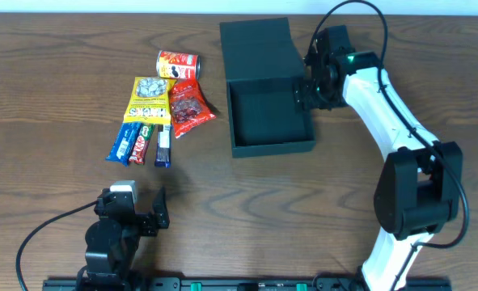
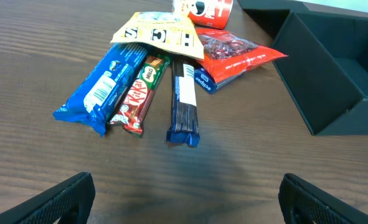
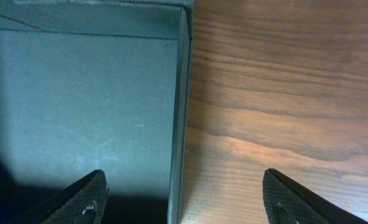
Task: Pack container
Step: 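Drag the black box left toward the snacks with the right gripper, then release the box and raise the right gripper to the upper right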
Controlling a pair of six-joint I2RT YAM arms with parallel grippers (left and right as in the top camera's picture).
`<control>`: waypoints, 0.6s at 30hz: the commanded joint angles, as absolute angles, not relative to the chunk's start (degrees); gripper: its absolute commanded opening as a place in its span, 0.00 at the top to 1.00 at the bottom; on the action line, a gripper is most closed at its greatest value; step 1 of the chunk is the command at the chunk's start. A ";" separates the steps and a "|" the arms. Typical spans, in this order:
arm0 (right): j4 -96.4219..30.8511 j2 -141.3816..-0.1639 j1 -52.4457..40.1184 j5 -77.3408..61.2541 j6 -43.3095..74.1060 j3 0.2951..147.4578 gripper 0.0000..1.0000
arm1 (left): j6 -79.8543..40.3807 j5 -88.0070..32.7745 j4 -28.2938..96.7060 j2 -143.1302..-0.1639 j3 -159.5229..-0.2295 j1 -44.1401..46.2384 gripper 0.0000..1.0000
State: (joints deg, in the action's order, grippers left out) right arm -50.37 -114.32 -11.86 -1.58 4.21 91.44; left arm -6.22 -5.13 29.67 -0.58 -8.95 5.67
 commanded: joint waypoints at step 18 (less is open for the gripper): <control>-44.73 -113.58 -15.86 -2.20 12.78 84.95 0.98 | -6.85 -4.29 29.67 -0.21 -8.12 5.67 0.04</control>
State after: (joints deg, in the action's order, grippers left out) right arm -44.73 -114.32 -14.46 -1.45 8.67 85.23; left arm -6.22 -5.13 29.67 -0.58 -8.95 5.67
